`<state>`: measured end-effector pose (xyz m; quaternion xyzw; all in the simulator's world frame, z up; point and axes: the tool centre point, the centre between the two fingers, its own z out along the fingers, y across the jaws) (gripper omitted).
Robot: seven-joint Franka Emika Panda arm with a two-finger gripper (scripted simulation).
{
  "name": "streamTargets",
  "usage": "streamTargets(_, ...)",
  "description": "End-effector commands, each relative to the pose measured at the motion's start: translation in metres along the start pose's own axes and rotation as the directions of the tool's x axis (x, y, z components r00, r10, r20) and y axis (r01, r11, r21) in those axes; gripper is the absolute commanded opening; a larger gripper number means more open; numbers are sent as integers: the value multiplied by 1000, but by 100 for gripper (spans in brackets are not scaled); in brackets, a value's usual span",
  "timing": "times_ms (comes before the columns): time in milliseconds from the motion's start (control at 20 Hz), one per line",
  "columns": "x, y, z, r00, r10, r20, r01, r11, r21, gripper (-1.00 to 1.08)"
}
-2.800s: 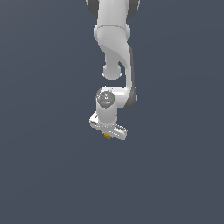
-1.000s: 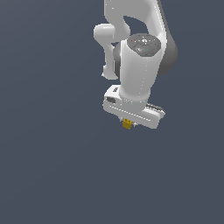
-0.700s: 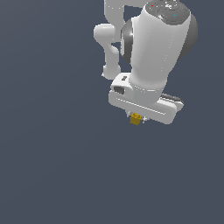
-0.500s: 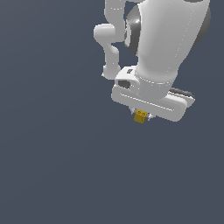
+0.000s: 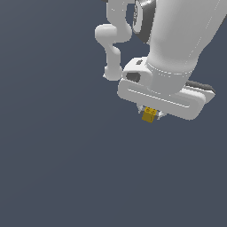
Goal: Pick up the object and move it to a goal position.
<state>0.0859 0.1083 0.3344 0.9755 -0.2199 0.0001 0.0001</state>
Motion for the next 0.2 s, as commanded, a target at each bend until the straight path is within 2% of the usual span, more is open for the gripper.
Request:
streamTargets(0,1,-2,-3,1000,0,0,0,1000,0,-100)
streamTargets(150,1,-2,-3,1000,0,0,0,1000,0,-100)
